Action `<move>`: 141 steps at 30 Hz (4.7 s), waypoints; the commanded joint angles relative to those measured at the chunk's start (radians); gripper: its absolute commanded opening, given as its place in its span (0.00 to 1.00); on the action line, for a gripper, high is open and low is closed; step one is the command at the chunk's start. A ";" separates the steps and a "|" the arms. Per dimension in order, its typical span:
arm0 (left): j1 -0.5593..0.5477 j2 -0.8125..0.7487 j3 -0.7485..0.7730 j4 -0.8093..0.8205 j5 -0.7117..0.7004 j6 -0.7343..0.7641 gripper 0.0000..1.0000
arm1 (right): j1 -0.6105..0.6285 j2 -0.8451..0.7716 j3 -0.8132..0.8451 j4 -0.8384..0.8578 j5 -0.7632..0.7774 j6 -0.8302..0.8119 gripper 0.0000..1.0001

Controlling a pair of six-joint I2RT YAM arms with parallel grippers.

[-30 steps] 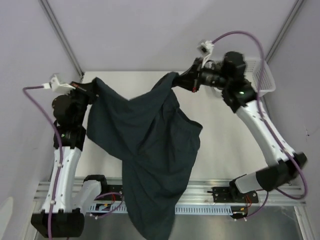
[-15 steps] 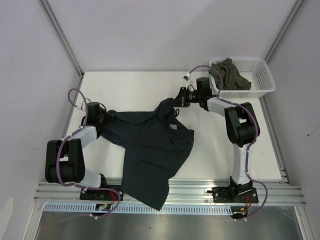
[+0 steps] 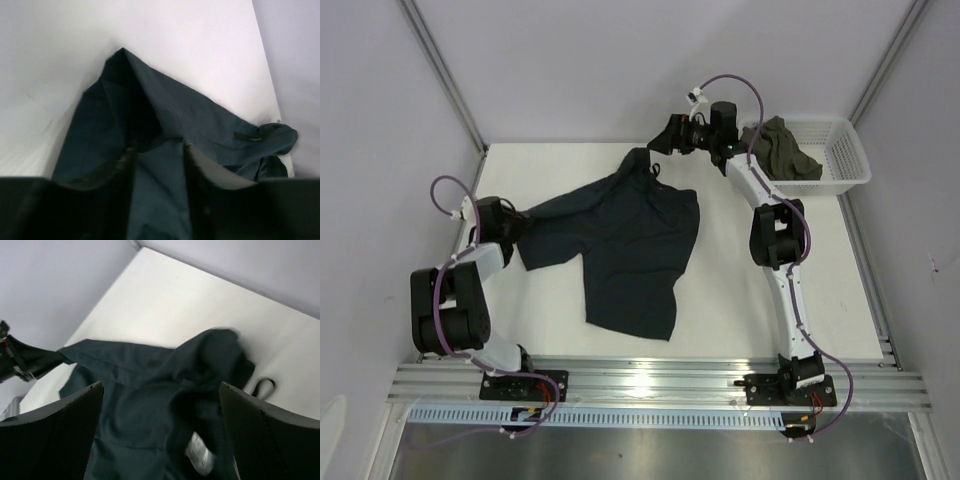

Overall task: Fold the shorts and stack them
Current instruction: Flatten the shorts out

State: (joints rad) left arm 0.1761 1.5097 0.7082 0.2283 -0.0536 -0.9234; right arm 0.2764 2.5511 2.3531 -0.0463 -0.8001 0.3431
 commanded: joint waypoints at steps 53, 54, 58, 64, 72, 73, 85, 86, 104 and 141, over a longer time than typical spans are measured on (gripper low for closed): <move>-1.316 0.116 0.424 -0.666 -0.491 0.365 0.99 | -0.077 -0.244 -0.630 -0.046 0.363 0.122 0.00; -1.336 0.121 0.427 -0.667 -0.486 0.365 0.99 | -0.082 -0.253 -0.643 -0.049 0.383 0.119 0.00; -1.383 0.155 0.451 -0.711 -0.474 0.353 0.99 | -0.086 -0.299 -0.679 -0.072 0.414 0.106 0.00; -1.481 0.191 0.474 -0.757 -0.437 0.330 0.98 | -0.094 -0.315 -0.692 -0.093 0.426 0.093 0.00; -1.554 0.320 0.496 -0.817 -0.457 0.267 0.82 | -0.094 -0.319 -0.703 -0.099 0.424 0.093 0.00; -1.554 0.325 0.491 -0.816 -0.459 0.261 0.79 | -0.094 -0.322 -0.703 -0.099 0.426 0.091 0.00; -1.554 0.379 0.496 -0.870 -0.509 0.241 0.40 | -0.100 -0.338 -0.706 -0.112 0.427 0.082 0.00; -1.554 0.391 0.496 -0.868 -0.508 0.242 0.37 | -0.101 -0.339 -0.706 -0.115 0.427 0.082 0.00; -1.543 -0.141 0.465 -0.877 -0.203 0.403 0.00 | -0.151 -0.627 -0.643 -0.612 0.648 0.011 0.00; -1.398 -0.118 0.243 -0.558 0.199 0.414 0.22 | -0.161 -0.744 -0.824 -0.854 1.289 0.043 0.01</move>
State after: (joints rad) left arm -1.3514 1.4910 0.9970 -0.3481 0.1612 -0.4931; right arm 0.1215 1.8042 1.5070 -0.8146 0.3592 0.3660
